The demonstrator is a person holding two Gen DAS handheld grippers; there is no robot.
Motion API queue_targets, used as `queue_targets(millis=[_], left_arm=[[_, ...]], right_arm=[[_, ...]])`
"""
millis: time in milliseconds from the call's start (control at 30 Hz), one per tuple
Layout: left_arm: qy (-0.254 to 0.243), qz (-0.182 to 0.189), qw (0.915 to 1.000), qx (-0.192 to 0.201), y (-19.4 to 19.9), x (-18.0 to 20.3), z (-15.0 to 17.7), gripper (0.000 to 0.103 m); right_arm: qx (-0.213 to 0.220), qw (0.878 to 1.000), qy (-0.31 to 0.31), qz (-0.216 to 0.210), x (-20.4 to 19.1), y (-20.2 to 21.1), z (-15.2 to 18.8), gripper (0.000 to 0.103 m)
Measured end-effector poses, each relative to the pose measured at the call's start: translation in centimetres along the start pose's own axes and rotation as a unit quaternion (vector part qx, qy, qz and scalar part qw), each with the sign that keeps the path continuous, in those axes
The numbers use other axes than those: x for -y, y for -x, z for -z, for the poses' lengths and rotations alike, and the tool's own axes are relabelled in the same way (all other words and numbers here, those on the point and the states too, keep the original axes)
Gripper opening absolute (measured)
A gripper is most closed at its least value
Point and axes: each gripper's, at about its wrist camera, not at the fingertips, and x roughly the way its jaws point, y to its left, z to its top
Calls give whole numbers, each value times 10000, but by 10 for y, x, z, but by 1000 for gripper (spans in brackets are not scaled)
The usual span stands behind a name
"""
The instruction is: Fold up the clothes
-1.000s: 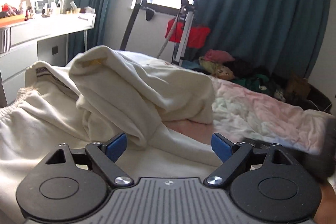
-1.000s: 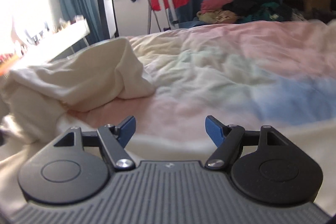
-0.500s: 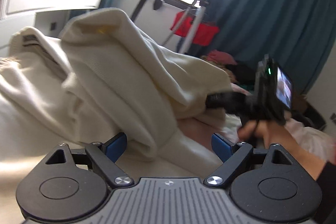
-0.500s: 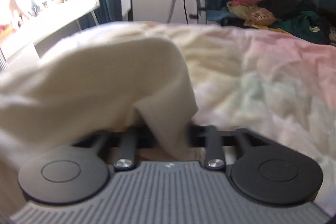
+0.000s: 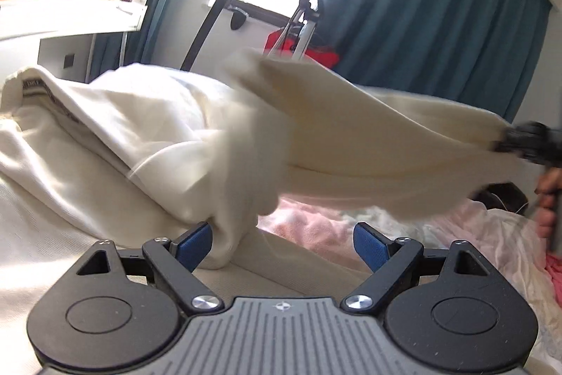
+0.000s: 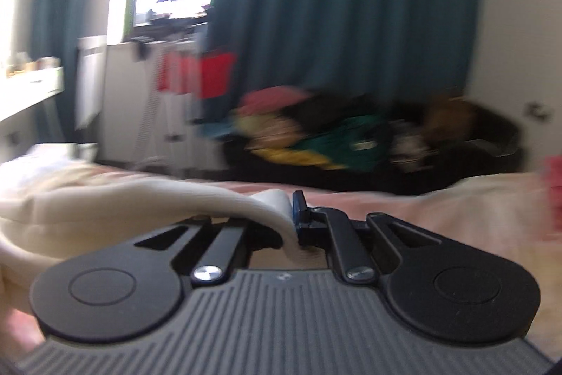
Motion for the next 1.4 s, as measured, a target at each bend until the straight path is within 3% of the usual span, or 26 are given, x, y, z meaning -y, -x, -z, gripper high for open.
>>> queue_targets(millis=[100, 233, 333, 600, 733, 800, 967, 1000, 1033, 1067, 1167, 1233, 1300, 1367, 1400], left_arm=[[-130, -34, 9999, 31, 7, 6, 2, 89], [-271, -149, 9995, -84, 11, 14, 6, 89], [-368, -224, 9989, -180, 11, 21, 9, 89], [-336, -259, 9984, -369, -5, 20, 10, 89], [-278, -170, 9986, -419, -13, 20, 10, 89], [-176, -80, 9987, -462, -15, 18, 11, 89], [445, 580, 9950, -682, -16, 9, 10, 89], [630, 770, 9922, -757, -17, 7, 10, 89], [858, 983, 9878, -851, -19, 3, 11, 89], [1087, 1182, 9826, -938, -21, 0, 12, 89], [1699, 1472, 9677, -1144, -34, -11, 12, 90], [2126, 1559, 9557, -1307, -47, -19, 12, 91], [2868, 1760, 9283, -1579, -64, -31, 16, 91], [3455, 1979, 9003, -1758, -82, -40, 19, 91], [3650, 2037, 8918, -1731, -89, -43, 18, 91]], right_arm=[[-83, 9979, -133, 631, 63, 8, 1, 7], [-573, 9923, 97, 1093, 115, 10, 30, 7], [-900, 9893, 156, 1138, 137, 5, 58, 8], [-826, 9911, 162, 1032, 136, 17, 124, 8], [-911, 9871, -1035, 810, 154, 30, 158, 10], [-1118, 9746, -1829, 652, 167, 37, 162, 11], [-1300, 9313, -3401, 13, 190, 59, 166, 37], [-1339, 9234, -3596, -79, 191, 63, 167, 44], [-1358, 9145, -3809, -158, 192, 68, 170, 64], [-1375, 9041, -4039, -220, 191, 72, 173, 78], [-1442, 8672, -4737, -522, 188, 84, 184, 81], [-1477, 8347, -5228, -904, 182, 90, 192, 81], [-1468, 8011, -5675, -1208, 175, 97, 201, 81], [-1329, 7916, -5818, -1313, 164, 103, 205, 82], [-1316, 7917, -5791, -1436, 160, 100, 205, 82]])
